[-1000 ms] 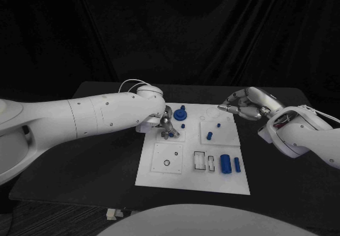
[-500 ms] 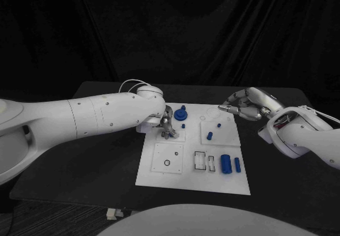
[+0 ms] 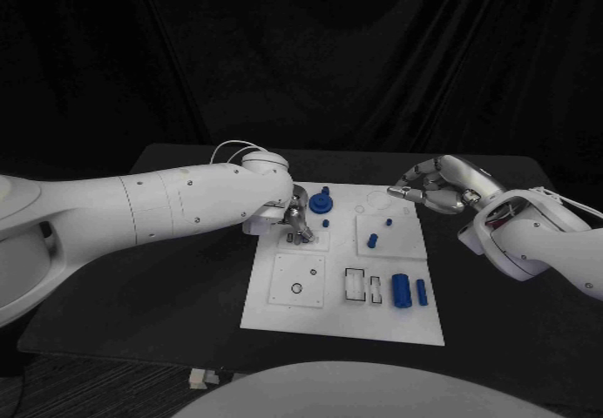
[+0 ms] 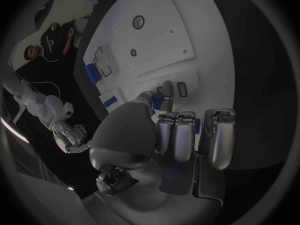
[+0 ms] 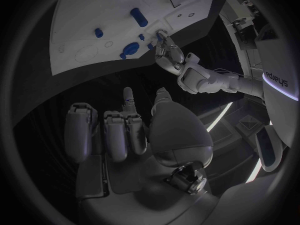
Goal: Assemble the parts on the task board
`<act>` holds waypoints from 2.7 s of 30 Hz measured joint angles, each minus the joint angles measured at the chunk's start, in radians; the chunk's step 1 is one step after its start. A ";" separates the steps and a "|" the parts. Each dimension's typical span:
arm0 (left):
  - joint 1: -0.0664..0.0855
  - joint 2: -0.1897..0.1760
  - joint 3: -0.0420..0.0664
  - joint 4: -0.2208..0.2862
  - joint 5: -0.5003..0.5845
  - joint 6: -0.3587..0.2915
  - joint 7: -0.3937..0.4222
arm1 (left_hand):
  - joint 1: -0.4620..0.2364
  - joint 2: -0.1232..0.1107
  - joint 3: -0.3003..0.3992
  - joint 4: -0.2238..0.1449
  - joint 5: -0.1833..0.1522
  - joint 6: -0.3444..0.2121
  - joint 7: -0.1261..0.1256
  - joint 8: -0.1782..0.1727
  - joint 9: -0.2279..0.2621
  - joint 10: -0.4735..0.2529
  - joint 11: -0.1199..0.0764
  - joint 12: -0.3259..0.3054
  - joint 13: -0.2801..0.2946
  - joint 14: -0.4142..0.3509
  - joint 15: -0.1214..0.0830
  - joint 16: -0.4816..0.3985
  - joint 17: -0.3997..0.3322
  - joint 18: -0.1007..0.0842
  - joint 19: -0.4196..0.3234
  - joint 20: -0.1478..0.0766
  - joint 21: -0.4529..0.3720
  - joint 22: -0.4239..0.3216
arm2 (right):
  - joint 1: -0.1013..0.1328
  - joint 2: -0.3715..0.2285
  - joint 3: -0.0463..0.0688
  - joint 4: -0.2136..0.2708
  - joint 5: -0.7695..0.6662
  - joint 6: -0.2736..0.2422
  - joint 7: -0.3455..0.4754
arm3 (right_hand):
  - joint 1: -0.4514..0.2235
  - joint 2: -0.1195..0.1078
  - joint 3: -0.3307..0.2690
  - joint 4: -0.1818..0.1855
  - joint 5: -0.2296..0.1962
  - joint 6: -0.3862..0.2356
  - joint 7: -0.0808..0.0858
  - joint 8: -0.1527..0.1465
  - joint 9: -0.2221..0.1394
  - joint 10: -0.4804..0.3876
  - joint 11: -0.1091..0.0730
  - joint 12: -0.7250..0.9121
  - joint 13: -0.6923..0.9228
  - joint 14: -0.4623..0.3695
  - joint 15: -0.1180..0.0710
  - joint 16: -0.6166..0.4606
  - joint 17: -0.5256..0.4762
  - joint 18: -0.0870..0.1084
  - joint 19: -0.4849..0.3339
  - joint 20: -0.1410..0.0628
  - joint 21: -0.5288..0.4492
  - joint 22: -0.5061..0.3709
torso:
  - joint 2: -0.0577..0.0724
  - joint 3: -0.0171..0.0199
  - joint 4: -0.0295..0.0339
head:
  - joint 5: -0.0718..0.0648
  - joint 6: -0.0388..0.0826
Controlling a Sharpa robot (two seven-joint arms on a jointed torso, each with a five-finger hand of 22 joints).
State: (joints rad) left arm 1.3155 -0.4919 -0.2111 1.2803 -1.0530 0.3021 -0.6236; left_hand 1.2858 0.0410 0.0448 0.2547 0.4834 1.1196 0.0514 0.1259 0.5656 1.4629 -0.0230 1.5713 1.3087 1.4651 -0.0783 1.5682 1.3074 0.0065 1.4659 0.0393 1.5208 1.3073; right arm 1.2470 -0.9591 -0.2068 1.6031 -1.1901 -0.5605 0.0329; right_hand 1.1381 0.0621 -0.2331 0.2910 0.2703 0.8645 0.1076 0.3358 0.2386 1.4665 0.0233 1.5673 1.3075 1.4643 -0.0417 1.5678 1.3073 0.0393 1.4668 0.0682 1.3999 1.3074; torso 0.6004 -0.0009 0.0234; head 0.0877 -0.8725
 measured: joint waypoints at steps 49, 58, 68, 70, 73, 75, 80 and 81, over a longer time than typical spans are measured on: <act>0.036 0.009 -0.002 -0.039 0.153 0.120 -0.061 | -0.021 -0.027 0.075 0.031 -0.010 0.006 -0.008 0.017 0.028 0.001 0.001 0.000 0.000 0.004 0.004 0.000 0.000 0.000 0.000 0.000 -0.005 0.000 | -0.001 -0.001 0.000 0.001 0.000 0.022 -0.010 | 0.000 0.000 0.000 0.000 0.000 0.000 0.000 0.000 -0.001 0.000 0.000 0.000 0.001 0.000 0.000 0.000 0.000 0.000 0.000 0.000 0.000 0.000 | 0.000 0.0001 -0.0002 | 0.003 0.000; 0.024 0.028 -0.002 -0.057 0.164 0.122 -0.063 | -0.035 -0.024 0.078 0.034 -0.033 0.006 -0.008 0.018 0.029 0.001 0.001 0.000 0.000 0.004 0.004 0.000 0.000 0.000 0.000 0.000 -0.005 0.000 | -0.001 -0.001 0.000 0.002 0.000 0.024 -0.010 | 0.004 0.004 -0.003 -0.003 0.000 0.000 0.000 0.000 -0.001 0.000 0.000 0.000 0.000 0.000 0.000 0.000 0.000 0.000 0.000 0.000 0.000 0.000 | 0.000 0.0001 -0.0004 | 0.001 0.000; 0.022 0.023 -0.002 -0.050 0.167 0.089 -0.062 | -0.046 -0.022 0.080 0.031 -0.046 -0.009 -0.001 0.018 0.028 0.000 0.001 0.000 0.000 0.004 0.004 0.000 0.000 0.000 0.000 0.000 -0.009 0.000 | -0.001 0.000 0.000 0.001 0.000 0.026 -0.010 | 0.004 0.004 -0.003 -0.003 0.000 0.000 0.000 0.000 -0.001 0.000 0.000 0.000 0.000 0.000 0.000 0.000 0.000 0.000 0.000 0.000 0.000 0.000 | 0.000 0.0000 -0.0005 | 0.003 0.000; 0.020 0.021 -0.002 -0.046 0.167 0.079 -0.062 | -0.047 -0.022 0.083 0.033 -0.048 -0.011 0.001 0.018 0.028 0.000 0.001 0.000 0.000 0.004 0.004 0.000 0.000 0.000 0.000 0.000 -0.009 0.000 | -0.001 -0.001 0.000 0.001 0.000 0.026 -0.010 | 0.004 0.004 -0.003 -0.003 0.000 0.000 0.000 0.000 -0.001 0.000 0.000 0.000 0.000 0.000 0.000 0.000 0.000 0.000 0.000 0.000 0.000 0.000 | 0.000 -0.0001 -0.0005 | 0.005 0.000; 0.016 0.018 -0.002 -0.035 0.158 0.064 -0.062 | -0.055 -0.022 0.083 0.033 -0.057 -0.012 0.002 0.018 0.028 0.000 0.001 0.000 0.000 0.004 0.004 0.000 0.000 0.000 0.000 0.000 -0.009 0.000 | -0.001 -0.001 0.000 0.001 0.000 0.026 -0.011 | 0.004 0.004 -0.003 -0.003 0.000 0.000 0.000 0.000 -0.001 0.000 0.000 0.000 0.000 0.000 0.000 0.000 0.000 0.000 0.000 0.000 -0.005 0.000 | 0.000 -0.0001 -0.0005 | 0.006 0.000; 0.012 0.015 -0.002 -0.027 0.146 0.055 -0.062 | -0.056 -0.023 0.083 0.033 -0.058 -0.012 0.002 0.018 0.029 0.000 0.001 0.000 0.000 0.004 0.004 0.000 0.000 0.000 0.000 0.000 -0.009 0.000 | -0.001 -0.001 0.000 0.001 0.000 0.026 -0.011 | 0.004 0.004 -0.003 -0.003 0.001 0.000 0.000 0.000 -0.001 0.000 0.000 0.000 0.000 0.000 0.000 0.000 0.000 0.000 0.000 0.000 -0.005 0.000 | 0.000 -0.0001 -0.0005 | 0.006 0.000; 0.007 0.010 -0.002 -0.017 0.109 0.033 -0.061 | -0.060 -0.019 0.083 0.033 -0.064 -0.012 0.003 0.016 0.031 0.000 0.001 0.000 0.000 0.004 0.004 0.000 0.000 0.000 0.000 0.000 -0.009 0.000 | -0.001 -0.001 0.000 0.001 0.000 0.027 -0.011 | 0.004 0.004 -0.003 -0.003 0.004 0.000 0.000 0.000 -0.001 0.000 0.000 0.000 0.000 0.000 0.000 0.000 0.000 0.000 0.000 0.000 -0.005 0.000 | 0.000 -0.0001 -0.0002 | 0.005 0.000; 0.006 0.010 -0.001 -0.016 0.103 0.030 -0.061 | -0.060 -0.019 0.083 0.033 -0.065 -0.012 0.003 0.016 0.031 0.000 0.001 0.000 0.000 0.004 0.004 0.000 0.000 0.000 0.000 0.000 -0.009 0.000 | -0.001 -0.002 0.000 0.001 0.000 0.028 -0.011 | 0.004 0.004 -0.003 -0.003 0.004 0.000 0.000 0.000 -0.001 0.000 0.000 0.000 0.000 0.000 0.000 0.000 0.000 0.000 0.000 0.000 -0.005 0.000 | 0.000 -0.0001 -0.0001 | 0.005 0.000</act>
State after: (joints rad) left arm 1.3217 -0.4821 -0.2126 1.2643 -0.9497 0.3321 -0.6845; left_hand 1.2259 0.0216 0.1276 0.2882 0.4187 1.1077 0.0540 0.1417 0.5963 1.4634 -0.0224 1.5713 1.3089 1.4687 -0.0748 1.5681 1.3073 0.0064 1.4659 0.0392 1.5123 1.3073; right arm 1.2461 -0.9607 -0.2068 1.6039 -1.1902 -0.5329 0.0220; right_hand 1.1421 0.0662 -0.2357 0.2882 0.2745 0.8645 0.1076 0.3358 0.2380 1.4665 0.0233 1.5673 1.3077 1.4643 -0.0417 1.5678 1.3073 0.0392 1.4668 0.0682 1.3951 1.3075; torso 0.6000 -0.0010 0.0233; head 0.0927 -0.8725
